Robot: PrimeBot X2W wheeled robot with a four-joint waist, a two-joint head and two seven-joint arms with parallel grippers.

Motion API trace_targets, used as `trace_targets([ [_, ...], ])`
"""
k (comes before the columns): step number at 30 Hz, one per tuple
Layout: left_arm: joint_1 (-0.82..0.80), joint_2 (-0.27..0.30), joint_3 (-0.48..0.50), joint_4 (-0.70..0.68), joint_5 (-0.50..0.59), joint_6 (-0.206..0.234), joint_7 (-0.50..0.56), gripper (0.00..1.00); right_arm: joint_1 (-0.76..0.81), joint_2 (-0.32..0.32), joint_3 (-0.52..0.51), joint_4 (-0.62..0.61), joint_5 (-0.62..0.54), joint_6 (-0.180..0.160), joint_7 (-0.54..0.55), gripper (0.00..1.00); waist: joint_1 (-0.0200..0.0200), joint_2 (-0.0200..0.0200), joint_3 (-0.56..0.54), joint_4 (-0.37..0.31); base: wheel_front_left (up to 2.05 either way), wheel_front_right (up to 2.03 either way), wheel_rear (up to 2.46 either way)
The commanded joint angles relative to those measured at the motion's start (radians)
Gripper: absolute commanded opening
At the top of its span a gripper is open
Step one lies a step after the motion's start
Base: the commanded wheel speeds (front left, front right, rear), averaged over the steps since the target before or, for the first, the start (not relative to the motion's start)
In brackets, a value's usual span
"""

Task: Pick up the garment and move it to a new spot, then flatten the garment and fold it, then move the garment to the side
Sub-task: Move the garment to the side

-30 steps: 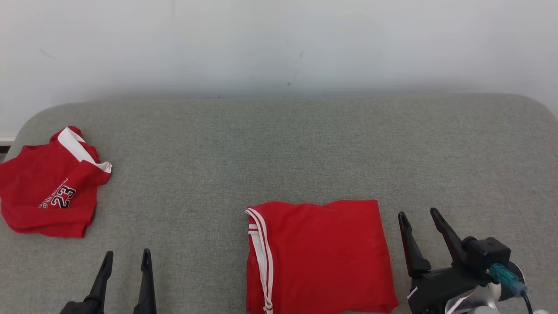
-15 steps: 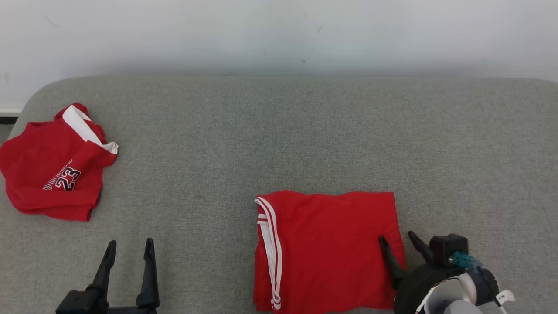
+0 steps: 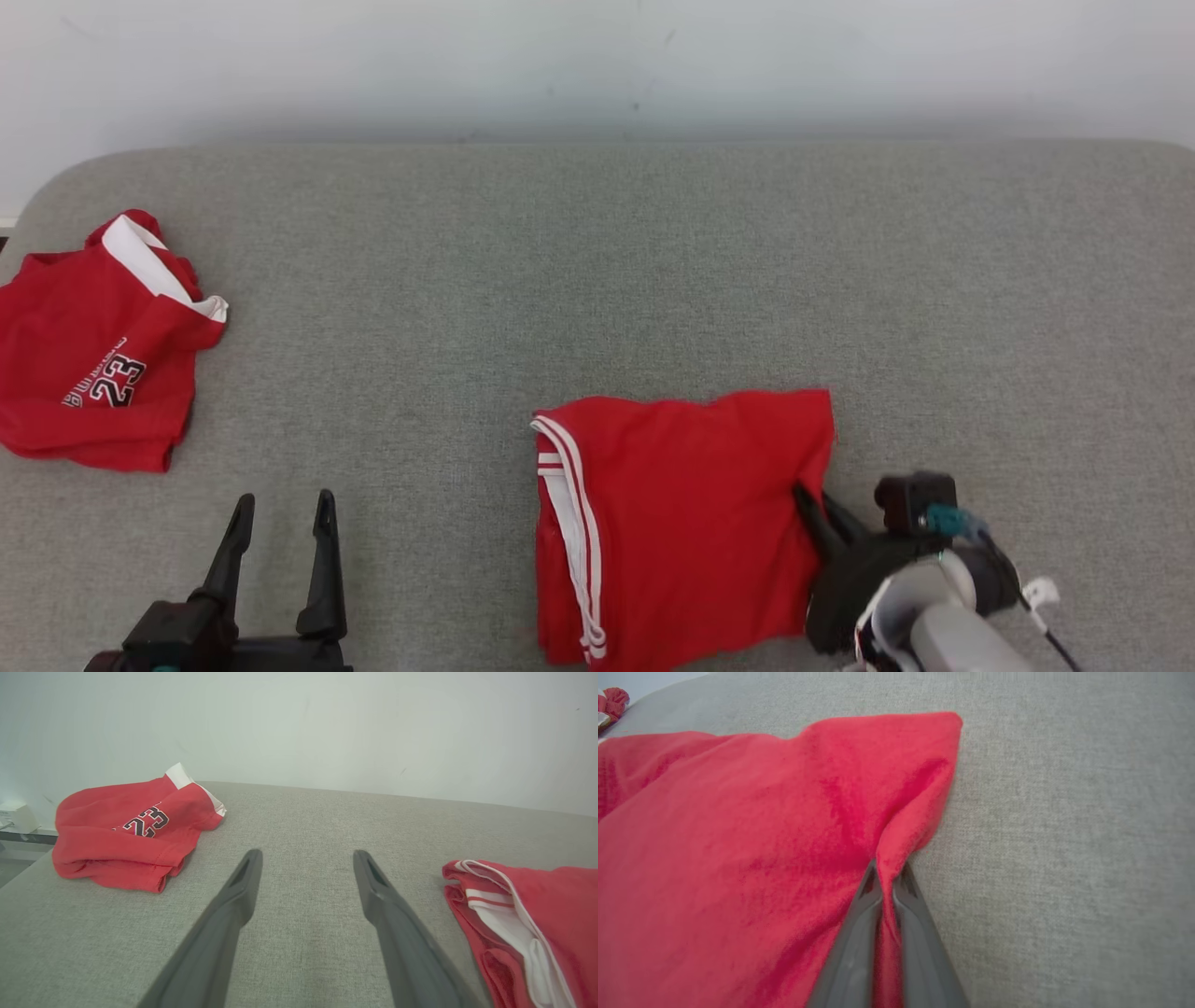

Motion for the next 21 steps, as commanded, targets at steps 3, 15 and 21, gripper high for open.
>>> trace_targets([
  [3, -0.032, -0.001, -0.009, -0.010, -0.005, -0.003, 0.000, 1.00, -0.103, -0.038, 0.022, 0.018, 0.030, -0.002, 0.007, 0.00, 0.0000, 0.0000, 0.030, -0.014, 0.00, 0.00, 0.00],
  [15, -0.126, 0.004, -0.042, -0.069, 0.003, -0.020, 0.000, 1.00, -0.390, -0.229, 0.051, 0.024, 0.077, -0.002, 0.070, 0.00, 0.0000, 0.0000, 0.231, -0.079, 0.00, 0.00, 0.00],
  [21, -0.183, 0.030, -0.033, -0.160, 0.017, -0.027, 0.000, 1.00, -0.546, -0.360, 0.063, -0.030, 0.077, -0.002, 0.100, 0.00, 0.0000, 0.0000, 0.386, -0.183, 0.00, 0.00, 0.00],
])
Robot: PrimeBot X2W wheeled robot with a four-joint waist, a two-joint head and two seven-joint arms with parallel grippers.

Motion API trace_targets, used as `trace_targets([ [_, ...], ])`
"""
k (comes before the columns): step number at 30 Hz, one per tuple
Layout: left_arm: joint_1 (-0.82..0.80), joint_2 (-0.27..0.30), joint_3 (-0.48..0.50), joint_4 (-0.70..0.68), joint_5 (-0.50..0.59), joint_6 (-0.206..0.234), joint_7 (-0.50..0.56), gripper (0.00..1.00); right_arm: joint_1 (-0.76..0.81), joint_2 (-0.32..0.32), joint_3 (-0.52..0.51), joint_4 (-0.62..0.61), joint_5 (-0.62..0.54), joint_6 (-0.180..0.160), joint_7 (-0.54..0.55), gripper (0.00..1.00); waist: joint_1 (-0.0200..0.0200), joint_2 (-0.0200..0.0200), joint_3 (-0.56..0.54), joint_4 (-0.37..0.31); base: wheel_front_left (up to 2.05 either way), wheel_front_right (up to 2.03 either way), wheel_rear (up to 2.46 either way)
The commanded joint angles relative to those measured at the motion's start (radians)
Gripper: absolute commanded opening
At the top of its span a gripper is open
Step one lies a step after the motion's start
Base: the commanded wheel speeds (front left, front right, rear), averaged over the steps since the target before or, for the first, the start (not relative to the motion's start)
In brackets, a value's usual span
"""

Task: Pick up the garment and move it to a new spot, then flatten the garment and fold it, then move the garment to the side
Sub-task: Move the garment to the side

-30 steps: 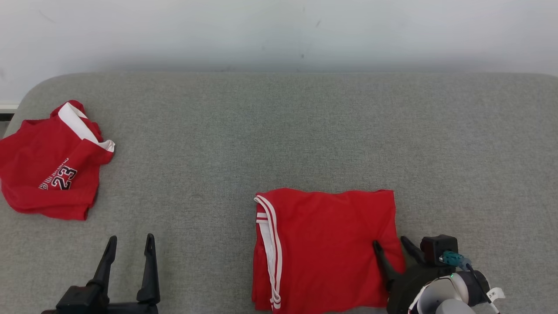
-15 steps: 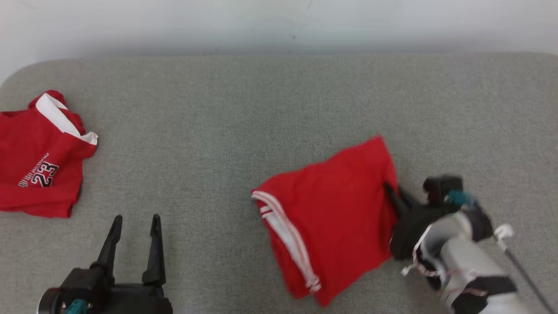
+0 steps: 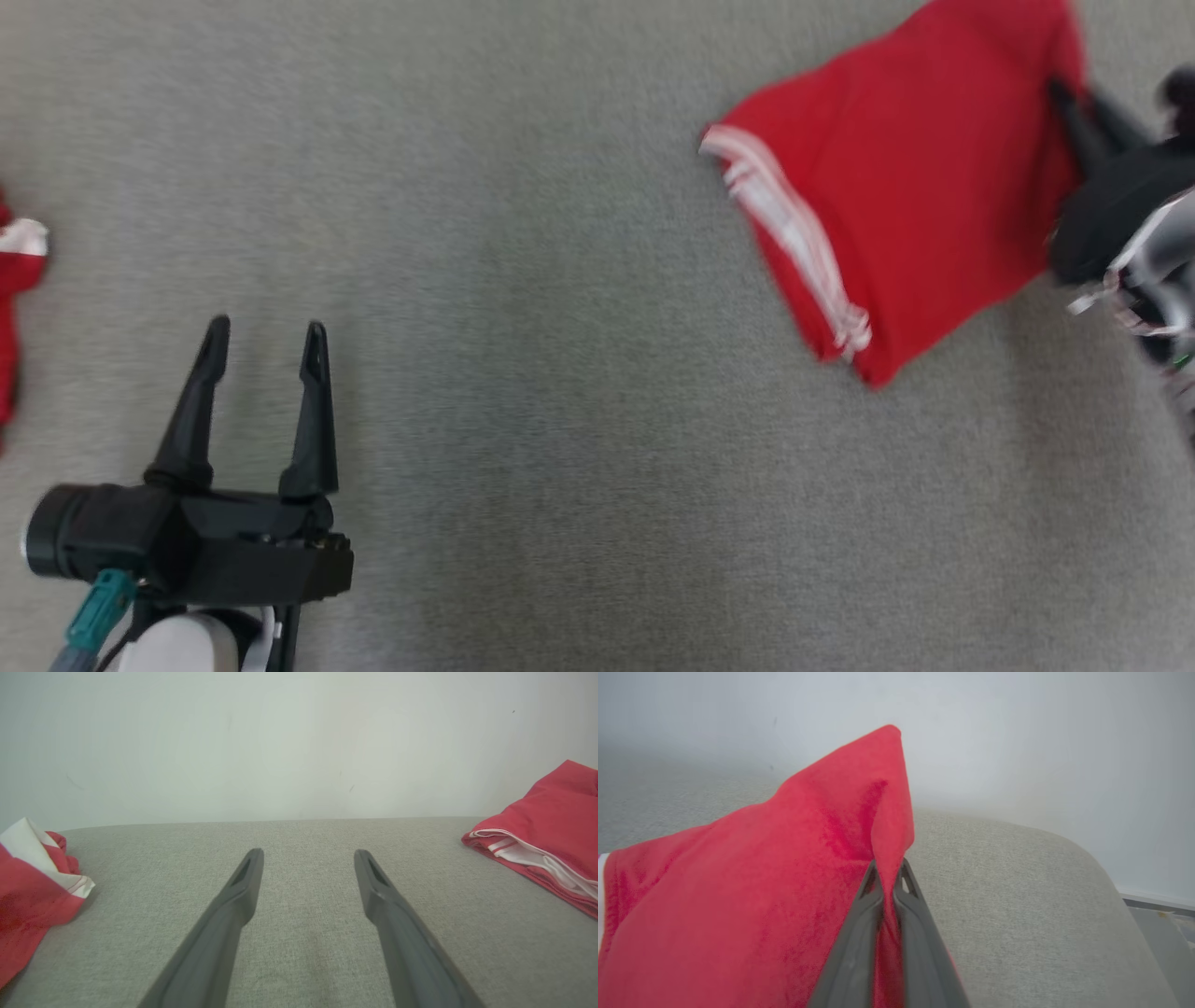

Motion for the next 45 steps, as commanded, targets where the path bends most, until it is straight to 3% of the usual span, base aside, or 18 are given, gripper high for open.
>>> trace_targets([
  [1, -0.020, 0.009, 0.001, -0.018, 0.008, -0.002, 0.000, 1.00, -0.021, -0.026, 0.000, -0.014, 0.003, -0.003, 0.007, 0.00, -0.0003, -0.0002, 0.156, -0.119, 0.00, 0.00, 0.00],
  [8, -0.037, 0.042, 0.006, -0.111, 0.027, -0.005, 0.000, 1.00, -0.127, -0.191, -0.016, -0.100, 0.013, -0.003, 0.074, 0.00, -0.0003, -0.0002, 0.242, -0.191, 0.00, 0.00, 0.00],
  [16, -0.015, 0.063, -0.012, -0.164, 0.032, -0.009, 0.000, 1.00, -0.217, -0.322, -0.047, -0.153, 0.018, -0.003, 0.177, 0.00, -0.0003, -0.0002, 0.274, -0.201, 0.00, 0.00, 0.00],
  [29, -0.026, 0.065, -0.029, -0.153, 0.019, -0.009, 0.004, 1.00, -0.331, -0.328, -0.054, -0.031, -0.063, -0.003, 0.216, 0.00, -0.0003, -0.0002, 0.307, -0.160, 0.00, 0.00, 0.00],
  [30, -0.025, 0.065, -0.028, -0.151, 0.018, -0.008, 0.005, 1.00, -0.339, -0.323, -0.060, -0.016, -0.075, -0.003, 0.217, 0.35, -0.0003, -0.0002, 0.308, -0.157, 0.00, 0.00, 0.00],
  [31, -0.024, 0.064, -0.026, -0.148, 0.016, -0.007, 0.005, 1.00, -0.343, -0.315, -0.061, 0.001, -0.082, -0.003, 0.224, 1.00, -0.0003, -0.0002, 0.307, -0.154, 0.00, 0.00, 0.00],
  [39, -0.014, 0.059, 0.009, -0.122, 0.001, 0.003, 0.005, 1.00, -0.375, -0.281, -0.091, 0.042, -0.134, -0.003, 0.150, 1.00, -0.0003, -0.0002, 0.273, -0.153, 0.00, 0.00, 0.00],
  [45, 0.015, 0.040, 0.031, -0.095, -0.010, 0.006, 0.004, 1.00, -0.343, -0.235, -0.103, 0.033, -0.129, -0.003, 0.042, 1.00, -0.0003, -0.0002, 0.184, -0.145, 0.00, 0.00, 0.00],
])
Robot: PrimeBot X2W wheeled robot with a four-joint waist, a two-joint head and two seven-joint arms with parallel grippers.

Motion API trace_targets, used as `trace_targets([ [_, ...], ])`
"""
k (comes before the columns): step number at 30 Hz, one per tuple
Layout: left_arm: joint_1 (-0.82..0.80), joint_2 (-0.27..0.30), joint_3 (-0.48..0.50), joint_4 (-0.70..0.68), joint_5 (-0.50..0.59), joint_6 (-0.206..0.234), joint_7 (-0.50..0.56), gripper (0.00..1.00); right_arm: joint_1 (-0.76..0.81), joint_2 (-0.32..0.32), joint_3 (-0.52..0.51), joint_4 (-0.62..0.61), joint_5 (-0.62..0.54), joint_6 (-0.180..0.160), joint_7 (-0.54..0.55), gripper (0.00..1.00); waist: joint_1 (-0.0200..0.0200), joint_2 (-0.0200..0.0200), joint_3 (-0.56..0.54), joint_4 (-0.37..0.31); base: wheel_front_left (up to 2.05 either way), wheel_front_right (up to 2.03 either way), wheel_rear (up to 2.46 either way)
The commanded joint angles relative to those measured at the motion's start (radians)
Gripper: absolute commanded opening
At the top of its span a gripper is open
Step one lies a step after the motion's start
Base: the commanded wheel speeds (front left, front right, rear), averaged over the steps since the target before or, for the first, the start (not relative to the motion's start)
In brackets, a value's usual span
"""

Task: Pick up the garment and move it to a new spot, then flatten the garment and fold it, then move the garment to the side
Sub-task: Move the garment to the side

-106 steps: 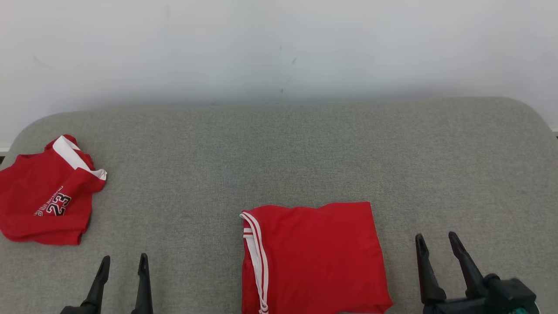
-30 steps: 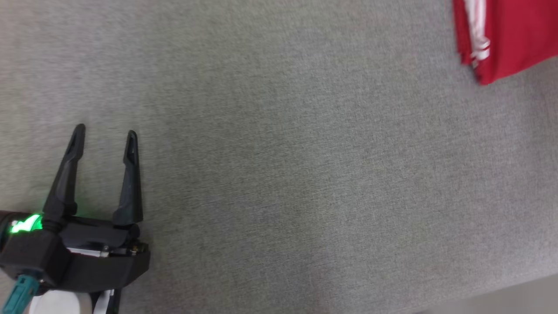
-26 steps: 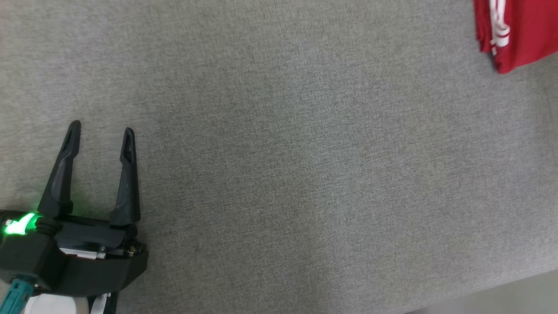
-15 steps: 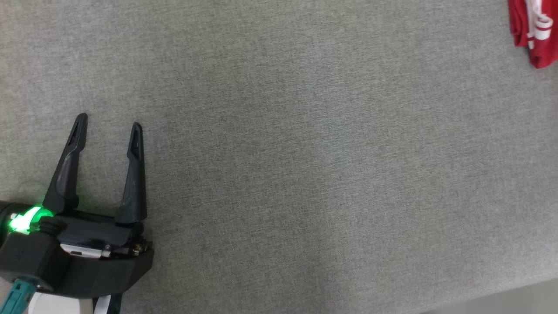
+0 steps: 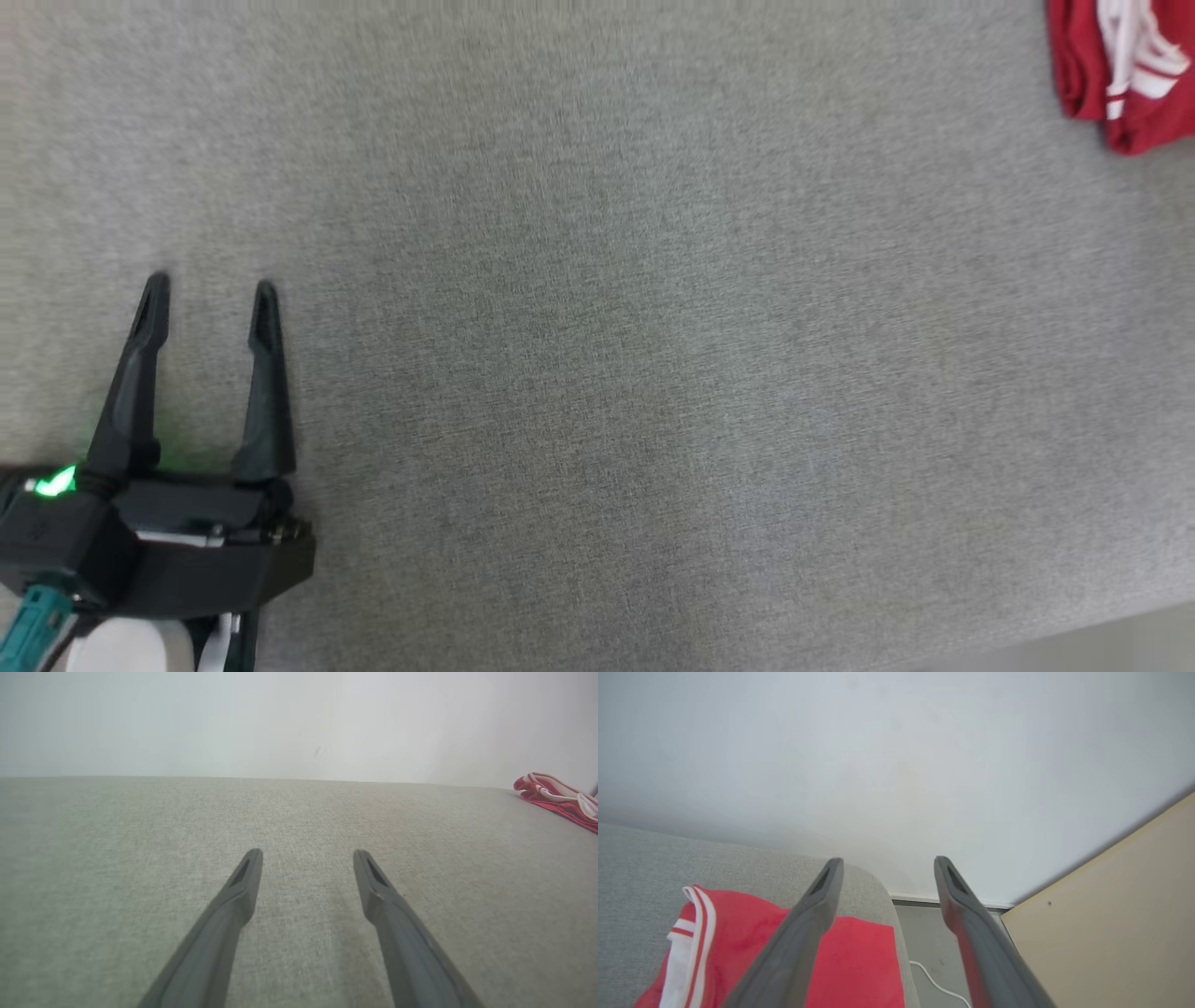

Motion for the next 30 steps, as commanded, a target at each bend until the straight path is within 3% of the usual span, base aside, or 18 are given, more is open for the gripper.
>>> trace_targets([
  [1, 0.046, -0.001, 0.017, 0.034, -0.004, 0.006, 0.007, 1.00, 0.031, 0.023, 0.010, -0.015, -0.011, -0.003, -0.036, 1.00, -0.0001, -0.0001, -0.069, 0.008, 0.00, 0.00, 0.00],
  [9, 0.103, -0.023, 0.078, 0.042, -0.024, 0.016, 0.004, 1.00, 0.152, 0.157, 0.054, -0.112, -0.016, -0.003, -0.170, 1.00, -0.0001, -0.0001, -0.207, 0.011, 0.00, 0.00, 0.00],
  [19, 0.182, -0.042, 0.107, 0.088, -0.024, 0.020, 0.004, 1.00, 0.455, 0.341, -0.006, -0.214, -0.016, -0.003, -0.293, 1.00, -0.0001, -0.0001, -0.375, 0.046, 0.00, 0.00, 0.00],
  [30, 0.230, -0.054, 0.103, 0.136, -0.024, 0.019, 0.004, 1.00, 0.799, 0.457, -0.082, -0.337, -0.046, -0.003, -0.335, 1.00, -0.0001, -0.0001, -0.484, 0.101, 0.00, 0.00, 0.00],
])
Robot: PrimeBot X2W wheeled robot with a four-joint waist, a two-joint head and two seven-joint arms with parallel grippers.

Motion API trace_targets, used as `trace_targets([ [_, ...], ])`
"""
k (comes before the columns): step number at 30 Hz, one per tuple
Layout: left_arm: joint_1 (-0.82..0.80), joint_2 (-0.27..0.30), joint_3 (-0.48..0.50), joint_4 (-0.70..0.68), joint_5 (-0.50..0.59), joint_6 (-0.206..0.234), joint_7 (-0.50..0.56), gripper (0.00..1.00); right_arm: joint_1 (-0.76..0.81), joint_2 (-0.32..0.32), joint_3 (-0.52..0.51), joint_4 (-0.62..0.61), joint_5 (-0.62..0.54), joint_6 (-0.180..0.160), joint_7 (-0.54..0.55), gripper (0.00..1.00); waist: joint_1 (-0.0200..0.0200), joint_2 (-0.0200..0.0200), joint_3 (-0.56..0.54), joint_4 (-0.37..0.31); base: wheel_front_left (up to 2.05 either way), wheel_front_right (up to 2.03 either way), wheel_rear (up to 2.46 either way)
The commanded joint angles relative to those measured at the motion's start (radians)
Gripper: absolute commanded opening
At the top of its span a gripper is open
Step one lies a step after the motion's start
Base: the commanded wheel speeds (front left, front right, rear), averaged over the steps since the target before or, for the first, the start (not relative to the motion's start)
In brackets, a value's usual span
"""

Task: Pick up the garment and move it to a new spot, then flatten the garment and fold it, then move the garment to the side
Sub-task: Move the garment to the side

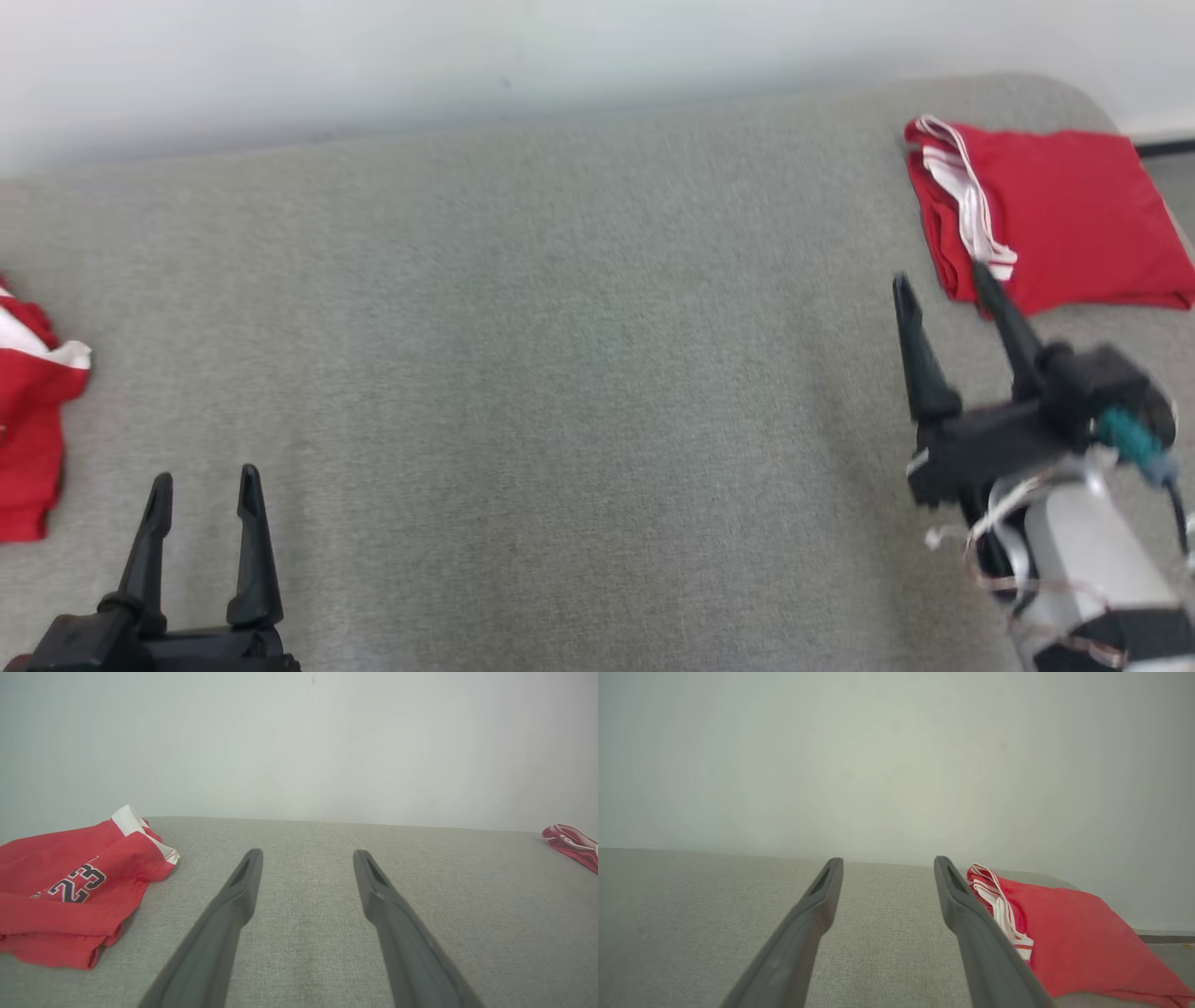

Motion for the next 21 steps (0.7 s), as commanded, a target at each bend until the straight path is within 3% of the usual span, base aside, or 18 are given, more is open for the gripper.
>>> trace_targets([
  [1, 0.014, -0.002, 0.002, 0.008, -0.005, 0.000, 0.000, 1.00, 0.039, 0.012, -0.011, -0.015, 0.001, -0.003, -0.004, 1.00, 0.0002, 0.0001, -0.051, 0.040, 0.00, 0.00, 0.00],
  [12, 0.051, -0.006, -0.003, 0.078, 0.003, -0.007, 0.000, 1.00, 0.356, 0.117, -0.082, -0.190, -0.040, -0.003, 0.000, 1.00, 0.0002, 0.0001, -0.142, 0.082, 0.00, 0.00, 0.00],
  [21, 0.087, -0.008, -0.005, 0.103, 0.005, -0.009, 0.000, 1.00, 0.520, 0.172, -0.110, -0.278, -0.049, -0.003, 0.018, 1.00, 0.0002, 0.0001, -0.202, 0.102, 0.00, 0.00, 0.00],
])
